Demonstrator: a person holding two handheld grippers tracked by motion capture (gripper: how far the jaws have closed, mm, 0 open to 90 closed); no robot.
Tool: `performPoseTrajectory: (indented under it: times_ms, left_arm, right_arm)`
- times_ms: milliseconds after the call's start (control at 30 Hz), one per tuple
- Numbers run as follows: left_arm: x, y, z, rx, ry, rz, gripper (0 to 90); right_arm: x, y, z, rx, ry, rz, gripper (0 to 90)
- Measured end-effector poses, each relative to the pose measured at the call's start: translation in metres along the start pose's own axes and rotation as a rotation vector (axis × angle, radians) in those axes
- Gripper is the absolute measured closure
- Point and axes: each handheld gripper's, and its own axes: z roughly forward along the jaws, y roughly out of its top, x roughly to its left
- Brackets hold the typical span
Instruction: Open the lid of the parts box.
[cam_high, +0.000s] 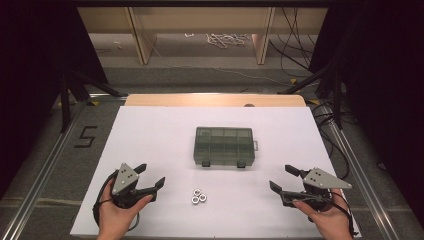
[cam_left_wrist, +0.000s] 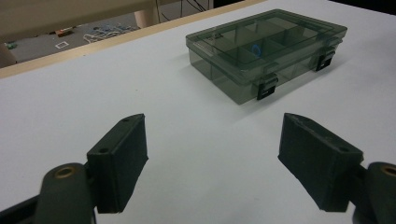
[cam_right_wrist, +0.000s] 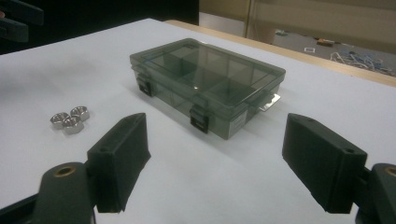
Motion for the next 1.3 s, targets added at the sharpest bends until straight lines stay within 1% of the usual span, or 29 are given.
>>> performPoseTrajectory:
  times_ms: [33, 67, 100, 133, 200, 267, 433, 467, 500, 533, 567, 600, 633, 667, 700, 733, 767, 800, 833, 900, 933, 1033, 1067, 1100, 1133, 1167, 1233, 1267, 1300]
  left_arm:
    - [0.002, 0.0, 0.0, 0.0, -0.002, 0.021, 23.7]
    - [0.001, 0.0, 0.001, 0.0, 0.0, -0.002, 24.3]
    - [0.001, 0.0, 0.001, -0.002, -0.001, -0.008, 24.5]
    - [0.001, 0.0, 0.001, -0.002, -0.002, -0.005, 24.7]
    - [0.001, 0.0, 0.001, -0.005, -0.002, -0.007, 25.4]
    - [0.001, 0.0, 0.001, -0.008, -0.004, -0.014, 26.2]
    - [0.001, 0.001, -0.002, -0.019, -0.003, -0.005, 31.3]
    - [0.001, 0.001, -0.003, -0.018, -0.004, 0.005, 39.5]
    - [0.0, 0.001, -0.004, -0.016, -0.005, 0.0, 47.3]
    - [0.0, 0.0, -0.004, -0.017, -0.009, 0.007, 47.3]
    - [0.0, 0.0, -0.006, -0.003, 0.001, 0.019, 62.0]
    - [0.0, 0.0, -0.006, -0.003, 0.001, 0.019, 69.3]
    - [0.0, 0.0, -0.006, 0.006, 0.004, 0.029, 76.4]
    - [-0.001, 0.0, -0.007, 0.016, 0.009, 0.034, 76.4]
    - [-0.001, 0.0, -0.008, 0.02, 0.017, 0.044, 83.3]
    - [-0.002, 0.0, -0.008, 0.03, 0.017, 0.055, 89.9]
    - [-0.003, 0.001, -0.006, 0.032, 0.01, 0.034, 90.0]
    - [-0.004, 0.002, -0.004, 0.045, 0.01, 0.035, 90.0]
    - [-0.004, 0.003, -0.003, 0.049, 0.007, 0.037, 90.0]
    - [-0.005, 0.004, 0.002, 0.064, 0.008, 0.043, 90.0]
    - [-0.004, 0.003, 0.005, 0.078, 0.0, 0.043, 90.0]
    - [-0.002, 0.004, 0.014, 0.095, -0.002, 0.033, 90.0]
    - [0.0, 0.005, 0.018, 0.101, -0.003, 0.046, 90.0]
    - [0.001, 0.006, 0.023, 0.102, 0.002, 0.035, 90.0]
    - [0.003, 0.007, 0.026, 0.107, 0.006, 0.049, 90.0]
    - [0.004, 0.008, 0.032, 0.11, 0.001, 0.036, 90.0]
    - [0.006, 0.01, 0.041, 0.121, 0.001, 0.058, 90.0]
    - [0.007, 0.013, 0.053, 0.131, 0.002, 0.07, 90.0]
    - [0.007, 0.013, 0.053, 0.131, 0.002, 0.07, 90.0]
  right_arm:
    - [0.0, -0.001, 0.0, -0.004, -0.017, -0.009, 23.4]
    - [-0.001, -0.001, 0.0, 0.003, -0.02, -0.007, 23.5]
    - [-0.002, -0.001, 0.001, 0.003, -0.01, -0.005, 23.5]
    - [-0.003, -0.001, 0.0, 0.016, -0.014, -0.009, 23.6]
    - [-0.005, -0.002, 0.002, -0.008, -0.023, -0.017, 23.7]
    - [-0.006, -0.002, 0.002, 0.008, -0.019, -0.014, 23.7]
    - [-0.008, -0.002, 0.002, 0.008, -0.023, -0.054, 25.5]
    - [-0.006, -0.002, 0.0, 0.025, -0.043, -0.053, 30.7]
    - [-0.008, -0.002, 0.0, 0.02, -0.052, -0.075, 35.2]
    - [-0.008, -0.002, 0.0, 0.02, -0.052, -0.075, 35.2]
    - [-0.008, -0.001, -0.002, 0.036, -0.064, -0.071, 46.7]
    - [-0.008, -0.001, -0.002, 0.036, -0.064, -0.071, 46.7]
    - [-0.012, 0.0, -0.001, 0.05, -0.068, -0.089, 59.5]
    - [-0.012, 0.0, -0.001, 0.05, -0.068, -0.089, 59.5]
    - [-0.014, 0.0, -0.001, 0.075, -0.061, -0.093, 65.9]
    - [-0.018, 0.001, 0.001, 0.098, -0.065, -0.105, 77.0]
    - [-0.02, 0.001, 0.002, 0.104, -0.062, -0.093, 81.2]
    - [-0.02, 0.001, 0.002, 0.104, -0.062, -0.093, 81.2]
    - [-0.023, 0.002, 0.005, 0.109, -0.069, -0.091, 89.4]
    - [-0.025, 0.002, 0.007, 0.113, -0.069, -0.089, 90.0]
    - [-0.027, 0.002, 0.012, 0.142, -0.071, -0.088, 90.0]
    - [-0.03, 0.002, 0.016, 0.151, -0.072, -0.085, 90.0]
    - [-0.031, 0.002, 0.018, 0.153, -0.078, -0.085, 90.0]
    - [-0.034, 0.003, 0.025, 0.169, -0.075, -0.075, 90.0]
    - [-0.034, 0.003, 0.025, 0.169, -0.075, -0.075, 90.0]
    - [-0.035, 0.003, 0.027, 0.176, -0.071, -0.072, 90.0]
    - [-0.039, 0.004, 0.038, 0.187, -0.081, -0.077, 90.0]
    - [-0.04, 0.005, 0.043, 0.195, -0.081, -0.077, 90.0]
    - [-0.04, 0.005, 0.043, 0.195, -0.081, -0.077, 90.0]
